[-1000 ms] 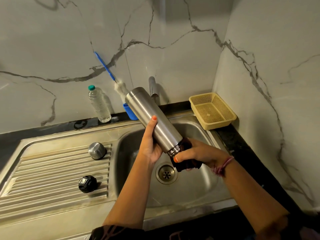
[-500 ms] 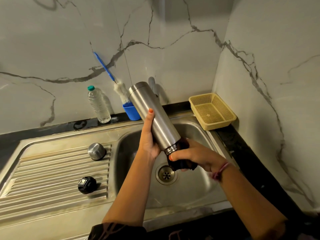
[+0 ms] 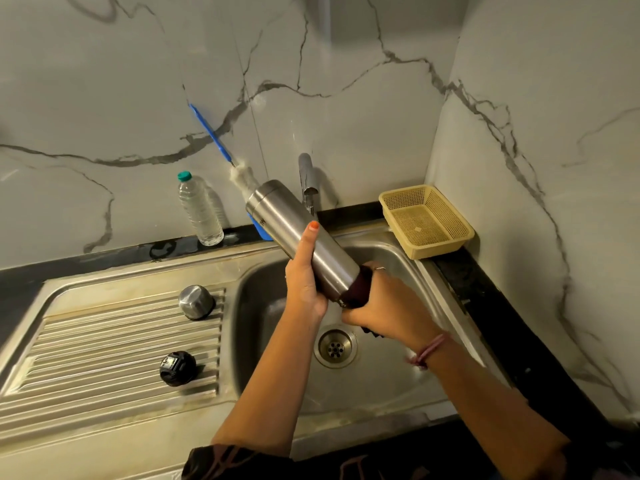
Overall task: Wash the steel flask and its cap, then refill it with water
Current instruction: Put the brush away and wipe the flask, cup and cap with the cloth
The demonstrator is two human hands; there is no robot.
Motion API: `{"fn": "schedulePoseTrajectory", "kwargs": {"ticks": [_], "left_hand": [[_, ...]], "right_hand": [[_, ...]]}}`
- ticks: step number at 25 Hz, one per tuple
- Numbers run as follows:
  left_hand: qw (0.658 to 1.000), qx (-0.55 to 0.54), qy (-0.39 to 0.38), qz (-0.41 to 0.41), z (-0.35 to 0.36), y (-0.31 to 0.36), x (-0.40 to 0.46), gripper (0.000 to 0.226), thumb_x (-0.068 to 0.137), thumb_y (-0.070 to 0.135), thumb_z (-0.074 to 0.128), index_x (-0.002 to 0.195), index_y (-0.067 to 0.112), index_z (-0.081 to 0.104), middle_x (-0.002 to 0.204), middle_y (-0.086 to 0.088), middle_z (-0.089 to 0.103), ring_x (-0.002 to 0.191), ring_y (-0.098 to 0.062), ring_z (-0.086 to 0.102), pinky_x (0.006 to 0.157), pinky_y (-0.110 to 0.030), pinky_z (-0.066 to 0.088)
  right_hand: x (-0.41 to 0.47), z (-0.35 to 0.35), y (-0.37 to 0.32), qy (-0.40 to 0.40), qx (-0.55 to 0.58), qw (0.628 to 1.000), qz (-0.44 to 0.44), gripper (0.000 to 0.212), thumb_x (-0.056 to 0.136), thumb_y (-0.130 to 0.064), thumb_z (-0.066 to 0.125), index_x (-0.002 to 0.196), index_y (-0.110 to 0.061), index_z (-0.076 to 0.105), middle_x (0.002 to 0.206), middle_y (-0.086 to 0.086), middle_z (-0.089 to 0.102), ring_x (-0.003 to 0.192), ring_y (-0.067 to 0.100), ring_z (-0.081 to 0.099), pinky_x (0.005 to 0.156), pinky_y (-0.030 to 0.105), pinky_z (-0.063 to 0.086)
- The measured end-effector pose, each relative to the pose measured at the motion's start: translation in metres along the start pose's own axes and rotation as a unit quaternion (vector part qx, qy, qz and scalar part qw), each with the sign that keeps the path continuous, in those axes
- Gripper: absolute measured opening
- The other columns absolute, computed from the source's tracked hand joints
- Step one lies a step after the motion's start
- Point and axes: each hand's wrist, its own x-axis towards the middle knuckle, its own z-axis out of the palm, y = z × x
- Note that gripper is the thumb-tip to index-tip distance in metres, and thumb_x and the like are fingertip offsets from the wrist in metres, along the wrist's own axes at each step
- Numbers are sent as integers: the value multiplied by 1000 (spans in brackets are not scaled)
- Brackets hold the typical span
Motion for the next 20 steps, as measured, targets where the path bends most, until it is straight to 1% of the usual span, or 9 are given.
{"fn": "schedulePoseTrajectory", "kwargs": {"ticks": [3,5,7,10,13,14,16,18,20], "left_hand": [[997,3,78,3,5,-3,1,55,69,41,85,107,16,53,105,-11,66,97,-25,66,84,-43,57],[994,6,107,-2,6,-6,3,52,67,40,86,98,18,51,105,-10,64,93,-24,64,76,-40,56],[993,3,117,-9,5,-8,5,49,68,37,86,93,20,47,104,-9,62,92,-23,63,73,-39,54],[995,6,103,-15,-1,-8,4,50,69,33,84,101,18,49,107,-11,62,95,-25,62,76,-40,55],[998,12,55,-20,-6,-7,5,54,67,32,83,109,18,53,111,-12,63,100,-27,63,81,-42,56],[999,10,33,-26,-7,-6,5,60,64,33,83,114,17,53,111,-12,64,101,-27,63,82,-42,56],[999,1,-13,-35,-10,-6,6,76,58,35,82,124,15,52,107,-12,64,97,-26,64,80,-41,56],[997,-17,-65,-30,-14,-7,10,89,50,36,87,127,12,51,100,-12,67,92,-26,66,77,-40,56],[990,-46,-133,-15,-18,-10,15,98,38,40,92,123,12,54,92,-11,71,88,-25,67,77,-40,56]], "right_hand": [[-9,22,-2,132,-159,978,-11,87,63,-43,77,134,-14,35,115,6,56,96,26,61,68,33,51],[-12,38,2,200,-247,948,-31,94,60,-49,81,134,-8,40,112,11,56,91,27,62,60,32,52],[-13,45,6,223,-277,934,-38,99,55,-52,83,132,-7,42,109,12,57,86,27,62,56,32,52],[-8,37,9,126,-169,977,-13,88,65,-46,77,136,-15,34,118,7,55,95,25,61,68,32,53],[-3,21,15,8,33,999,9,75,63,-34,78,126,-23,40,100,-1,64,74,16,66,58,27,54],[-2,16,17,-29,97,995,14,70,63,-30,79,122,-23,42,92,0,66,66,17,67,52,27,54],[-1,8,19,-94,193,977,20,59,65,-21,80,114,-20,48,87,6,66,60,18,68,46,24,50],[-1,3,19,-142,247,958,22,48,67,-16,80,108,-18,55,85,8,67,63,16,67,49,22,49],[-2,2,20,-184,302,935,35,46,65,-17,80,105,-16,60,85,10,67,68,18,67,54,27,51]]}}
